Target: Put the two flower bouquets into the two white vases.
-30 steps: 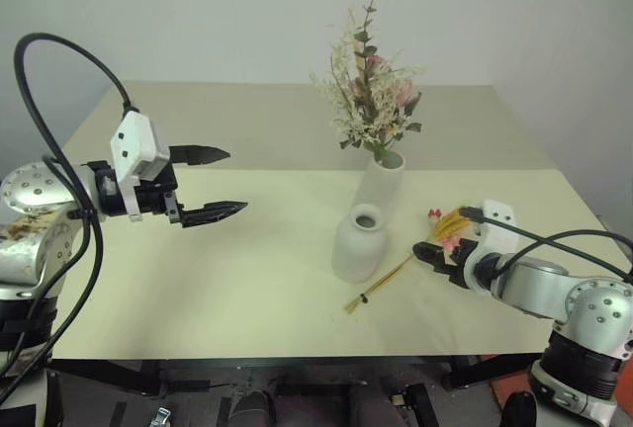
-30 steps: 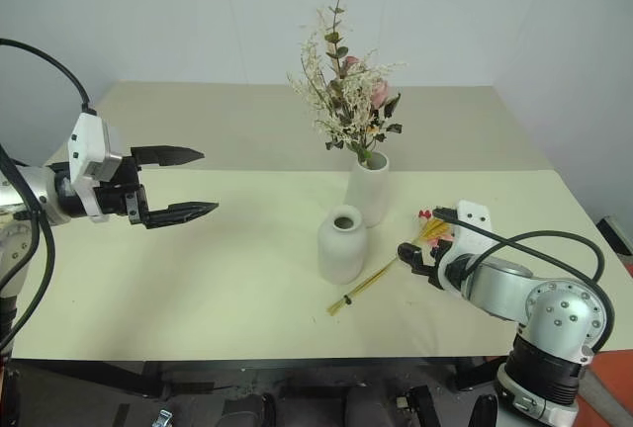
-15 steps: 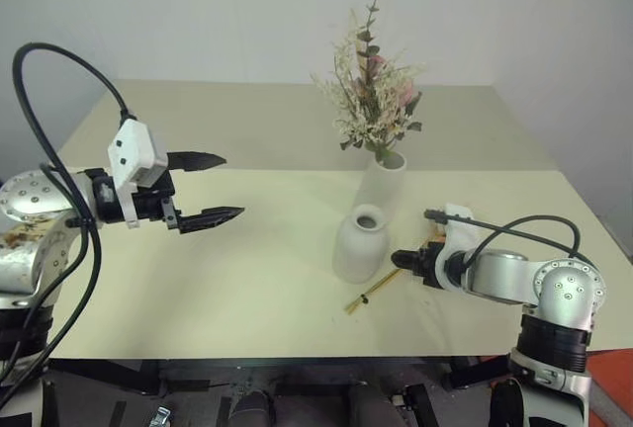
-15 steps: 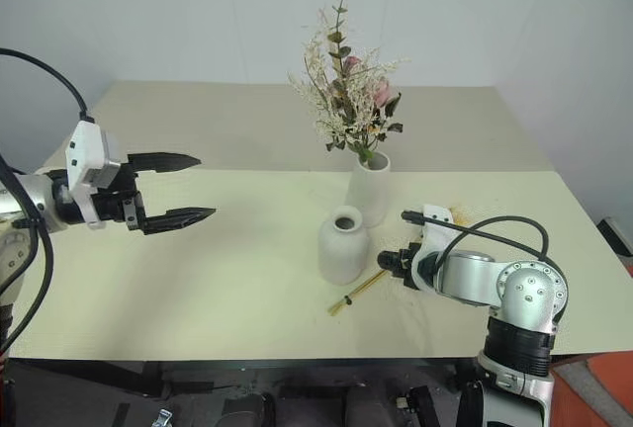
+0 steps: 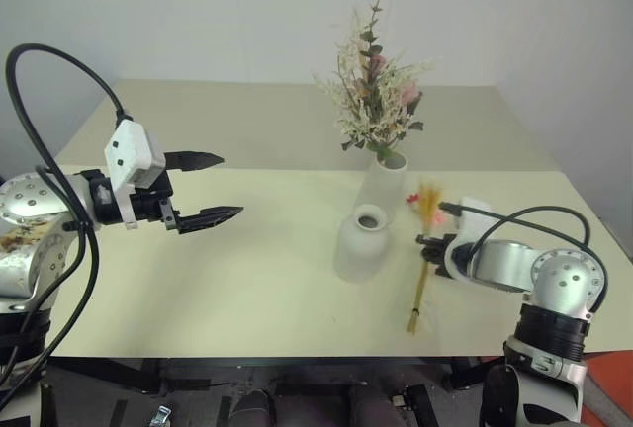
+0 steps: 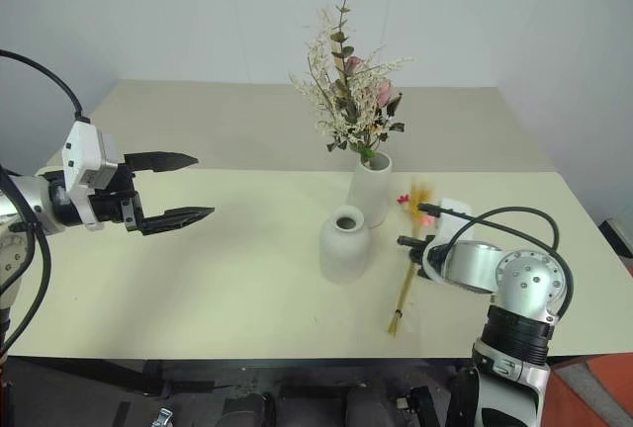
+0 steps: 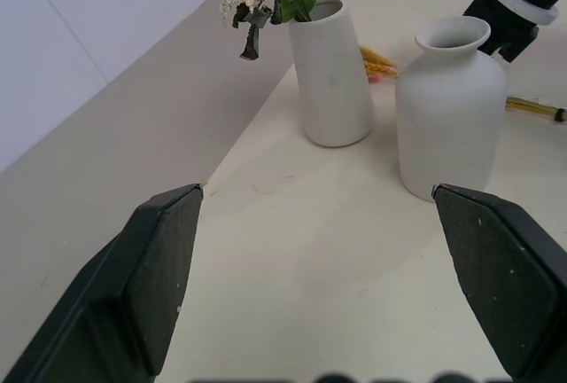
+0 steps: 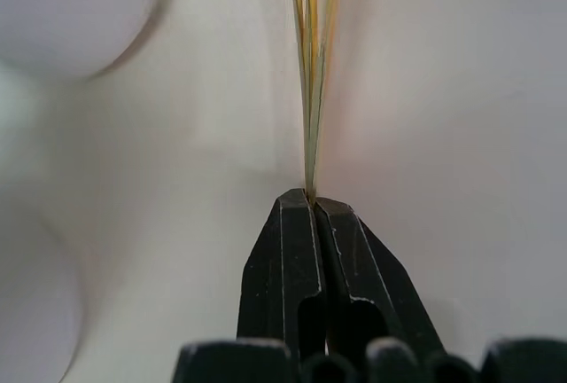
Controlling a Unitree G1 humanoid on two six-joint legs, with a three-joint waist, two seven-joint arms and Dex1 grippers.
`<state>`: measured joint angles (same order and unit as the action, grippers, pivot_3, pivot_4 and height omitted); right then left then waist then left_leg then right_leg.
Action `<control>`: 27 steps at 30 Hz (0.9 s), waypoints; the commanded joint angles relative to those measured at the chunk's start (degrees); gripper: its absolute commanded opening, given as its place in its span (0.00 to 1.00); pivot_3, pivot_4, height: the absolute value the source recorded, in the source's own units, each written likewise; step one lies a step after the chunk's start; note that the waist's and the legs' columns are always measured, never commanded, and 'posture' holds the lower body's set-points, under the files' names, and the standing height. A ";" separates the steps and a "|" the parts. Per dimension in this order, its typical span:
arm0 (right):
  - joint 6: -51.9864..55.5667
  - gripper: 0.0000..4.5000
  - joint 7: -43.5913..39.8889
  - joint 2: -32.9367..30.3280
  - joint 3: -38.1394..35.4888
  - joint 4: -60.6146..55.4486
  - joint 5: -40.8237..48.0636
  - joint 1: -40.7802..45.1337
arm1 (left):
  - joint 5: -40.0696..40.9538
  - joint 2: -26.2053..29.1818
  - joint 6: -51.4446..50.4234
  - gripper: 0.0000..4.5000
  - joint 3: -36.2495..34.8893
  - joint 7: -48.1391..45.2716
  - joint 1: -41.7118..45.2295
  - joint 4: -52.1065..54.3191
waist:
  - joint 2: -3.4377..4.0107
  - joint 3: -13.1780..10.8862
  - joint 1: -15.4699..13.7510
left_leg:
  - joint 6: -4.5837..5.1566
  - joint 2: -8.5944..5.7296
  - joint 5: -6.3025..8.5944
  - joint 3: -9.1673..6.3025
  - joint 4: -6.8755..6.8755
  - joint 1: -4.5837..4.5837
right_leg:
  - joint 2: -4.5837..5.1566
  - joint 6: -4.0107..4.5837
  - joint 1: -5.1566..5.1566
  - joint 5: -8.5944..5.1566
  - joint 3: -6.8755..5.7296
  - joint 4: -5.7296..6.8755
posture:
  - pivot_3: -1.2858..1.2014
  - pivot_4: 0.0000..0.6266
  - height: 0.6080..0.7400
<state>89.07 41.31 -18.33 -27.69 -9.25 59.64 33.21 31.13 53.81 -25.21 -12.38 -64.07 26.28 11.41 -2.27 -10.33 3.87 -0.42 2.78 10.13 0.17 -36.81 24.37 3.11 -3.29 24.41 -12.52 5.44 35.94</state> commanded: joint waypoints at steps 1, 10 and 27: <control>-11.23 0.01 -1.39 -4.08 2.36 -8.57 -9.85 2.79 | 0.09 0.92 1.07 1.00 -1.15 -0.19 1.81 -0.11 | 0.03 -0.02 -0.06 | 0.00 -0.01 0.00 0.00 0.00 0.05 | 0.01 -0.01 0.05 0.00 0.00 -0.01 | 0.52 0.24 1.00; -52.45 0.01 -32.08 -1.19 4.70 -23.93 -15.06 -0.37 | -0.81 0.17 2.68 1.00 0.66 -1.54 4.53 -2.74 | 0.02 -0.02 0.15 | 0.00 0.08 0.01 0.00 0.32 0.01 | -0.10 -0.04 0.17 -0.04 0.02 -0.02 | 0.52 0.24 1.00; -55.39 0.01 -49.29 -3.12 9.55 -30.84 -0.80 -5.59 | -0.50 1.26 2.12 1.00 -0.97 -1.51 2.65 -1.81 | 0.02 -0.02 -0.13 | -0.01 0.05 0.00 0.04 0.33 -0.05 | -0.02 0.12 0.13 -0.01 -0.01 0.07 | 0.52 0.24 1.00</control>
<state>35.54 -6.85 -20.86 -18.26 -38.19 57.68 27.59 30.33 54.04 -23.80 -11.26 -65.81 28.60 8.17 -2.24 -10.35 3.74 -0.43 2.82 10.12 0.20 -36.48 24.32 3.09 -3.18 24.55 -12.54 5.44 36.01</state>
